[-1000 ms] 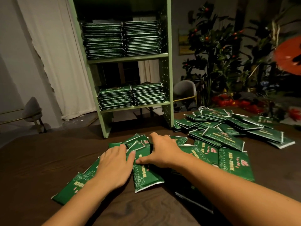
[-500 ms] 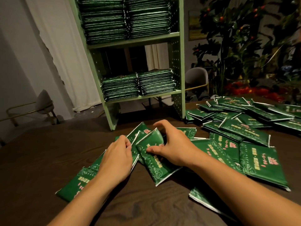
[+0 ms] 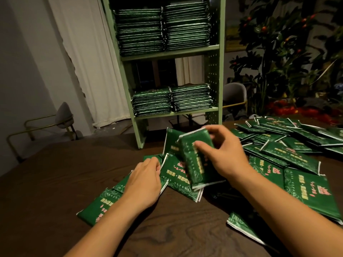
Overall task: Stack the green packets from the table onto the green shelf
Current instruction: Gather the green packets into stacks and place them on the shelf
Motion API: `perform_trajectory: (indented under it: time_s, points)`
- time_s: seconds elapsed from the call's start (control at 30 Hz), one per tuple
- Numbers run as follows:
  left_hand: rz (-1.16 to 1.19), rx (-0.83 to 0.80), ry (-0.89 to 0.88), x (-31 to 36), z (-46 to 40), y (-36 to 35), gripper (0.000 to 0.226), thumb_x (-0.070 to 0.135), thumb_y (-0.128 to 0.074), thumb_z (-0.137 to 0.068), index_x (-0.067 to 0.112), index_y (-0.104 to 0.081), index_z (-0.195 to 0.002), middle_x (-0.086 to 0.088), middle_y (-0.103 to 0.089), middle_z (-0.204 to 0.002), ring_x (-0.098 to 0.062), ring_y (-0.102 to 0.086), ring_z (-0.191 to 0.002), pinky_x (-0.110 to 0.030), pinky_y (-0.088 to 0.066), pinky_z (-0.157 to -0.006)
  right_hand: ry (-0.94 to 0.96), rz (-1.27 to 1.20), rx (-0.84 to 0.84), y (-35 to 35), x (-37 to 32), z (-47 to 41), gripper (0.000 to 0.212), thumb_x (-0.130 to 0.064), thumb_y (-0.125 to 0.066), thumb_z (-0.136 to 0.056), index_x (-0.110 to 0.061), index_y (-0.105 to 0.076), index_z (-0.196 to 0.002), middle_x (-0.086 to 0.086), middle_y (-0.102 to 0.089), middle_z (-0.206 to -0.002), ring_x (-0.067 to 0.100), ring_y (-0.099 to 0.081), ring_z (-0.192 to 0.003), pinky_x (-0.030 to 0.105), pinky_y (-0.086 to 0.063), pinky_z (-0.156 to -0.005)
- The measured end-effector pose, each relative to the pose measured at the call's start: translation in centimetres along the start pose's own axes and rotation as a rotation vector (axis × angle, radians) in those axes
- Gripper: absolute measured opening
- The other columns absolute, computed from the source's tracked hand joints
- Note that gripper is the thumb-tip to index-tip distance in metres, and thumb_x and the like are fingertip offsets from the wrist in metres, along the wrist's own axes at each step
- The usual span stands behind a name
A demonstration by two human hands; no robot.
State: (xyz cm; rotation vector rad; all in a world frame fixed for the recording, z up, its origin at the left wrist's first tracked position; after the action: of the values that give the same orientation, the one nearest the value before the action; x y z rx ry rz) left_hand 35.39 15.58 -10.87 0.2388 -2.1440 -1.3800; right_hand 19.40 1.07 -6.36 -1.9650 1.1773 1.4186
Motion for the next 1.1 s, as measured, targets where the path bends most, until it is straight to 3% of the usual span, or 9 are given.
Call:
perform_trajectory:
  time_s: [0.17, 0.3, 0.37, 0.43, 0.53, 0.67, 0.77, 0.97, 1.1]
  points:
    - [0.121, 0.128, 0.067, 0.1, -0.2, 1.5, 0.010, 0.031, -0.042, -0.105, 0.025, -0.049, -0.101, 0.005, -0.058, -0.103, -0.018, -0.054, -0.098, -0.039, -0.045, -0.085, 0.030, -0.279, -0.016, 1.2, -1.7, 0.3, 0.028, -0.008, -0.077, -0.082, -0.012, -0.067, -0.109, 0.001, -0.077, -0.099, 0.013, -0.074, -0.093, 0.021, -0.057, -0.078]
    - [1.123, 0.129, 0.204, 0.4, -0.3, 3.1, 0.034, 0.043, -0.040, -0.099, 0.016, -0.061, -0.101, 0.004, -0.072, -0.090, -0.020, -0.068, -0.088, -0.047, -0.055, -0.088, 0.016, -0.255, -0.179, -0.8, -1.4, 0.7, 0.025, -0.006, -0.075, -0.084, -0.006, -0.069, -0.108, 0.006, -0.077, -0.101, 0.020, -0.074, -0.097, 0.033, -0.058, -0.087]
    - [1.386, 0.023, 0.197, 1.6, 0.3, 3.5, 0.044, 0.042, -0.031, -0.105, 0.014, -0.065, -0.111, -0.008, -0.076, -0.103, -0.033, -0.072, -0.093, -0.047, -0.060, -0.077, 0.024, -0.210, -0.206, -1.5, -1.2, 0.8, 0.025, -0.006, -0.074, -0.085, -0.005, -0.069, -0.109, 0.006, -0.077, -0.101, 0.021, -0.074, -0.097, 0.033, -0.059, -0.087]
    - [1.403, -0.077, 0.177, 2.4, 1.1, 3.8, 0.060, 0.061, -0.028, -0.097, 0.020, -0.065, -0.121, -0.012, -0.075, -0.114, -0.035, -0.073, -0.101, -0.045, -0.062, -0.071, 0.042, -0.145, -0.209, -1.8, -1.0, 0.8, 0.024, -0.008, -0.076, -0.085, -0.007, -0.070, -0.108, 0.005, -0.077, -0.100, 0.019, -0.074, -0.096, 0.032, -0.059, -0.086]
    - [1.390, -0.198, 0.205, 2.2, 1.3, 3.6, 0.080, 0.078, -0.021, -0.083, 0.025, -0.065, -0.124, -0.009, -0.074, -0.118, -0.033, -0.072, -0.106, -0.050, -0.059, -0.082, 0.057, -0.027, -0.244, -1.9, -0.9, 1.1, 0.022, -0.013, -0.079, -0.083, -0.014, -0.075, -0.104, 0.000, -0.077, -0.097, 0.014, -0.073, -0.092, 0.027, -0.058, -0.083]
    - [1.315, -0.179, 0.286, 1.2, 1.1, 3.3, 0.046, 0.045, -0.050, -0.095, 0.011, -0.066, -0.122, -0.014, -0.076, -0.109, -0.032, -0.075, -0.095, -0.045, -0.063, -0.072, 0.139, 0.133, -0.249, -2.4, -1.1, 1.5, 0.028, -0.021, -0.086, -0.075, -0.022, -0.076, -0.102, -0.006, -0.075, -0.096, 0.001, -0.068, -0.086, 0.019, -0.053, -0.076]
    - [1.312, -0.217, 0.299, 1.2, 1.2, 2.5, 0.030, 0.022, -0.050, -0.101, 0.006, -0.063, -0.123, -0.020, -0.074, -0.111, -0.035, -0.075, -0.092, -0.047, -0.063, -0.079, 0.283, 0.303, -0.143, -2.3, -2.0, 1.9, 0.046, -0.031, -0.093, -0.063, -0.027, -0.073, -0.104, -0.012, -0.064, -0.100, -0.009, -0.059, -0.090, 0.007, -0.044, -0.074]
    - [1.333, -0.297, 0.183, 2.5, 1.8, 1.8, 0.036, 0.020, -0.069, -0.090, 0.006, -0.065, -0.123, -0.017, -0.073, -0.116, -0.033, -0.072, -0.105, -0.048, -0.060, -0.088, 0.505, 0.388, -0.068, -2.2, -3.4, 2.9, 0.059, -0.043, -0.094, -0.057, -0.018, -0.071, -0.105, -0.008, -0.053, -0.102, -0.012, -0.055, -0.094, 0.006, -0.046, -0.079]
    - [1.297, -0.108, 0.217, 1.9, 1.4, 1.8, 0.031, 0.006, -0.072, -0.082, 0.004, -0.068, -0.112, -0.015, -0.077, -0.103, -0.027, -0.076, -0.091, -0.035, -0.063, -0.071, 0.504, 0.426, -0.071, -1.9, -3.2, 2.8, 0.070, -0.050, -0.090, -0.061, -0.023, -0.063, -0.120, -0.013, -0.048, -0.110, -0.008, -0.052, -0.098, 0.007, -0.044, -0.081]
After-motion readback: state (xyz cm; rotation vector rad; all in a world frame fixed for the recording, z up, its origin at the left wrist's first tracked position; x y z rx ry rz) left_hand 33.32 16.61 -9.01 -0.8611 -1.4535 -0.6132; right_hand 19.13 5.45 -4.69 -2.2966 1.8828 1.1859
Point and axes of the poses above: each hand's wrist, its own z-axis away from the middle knuckle, its own y-axis out of the back of the hand, x = y × z, the point moved 7 cm from there along -z, towards the middle knuckle
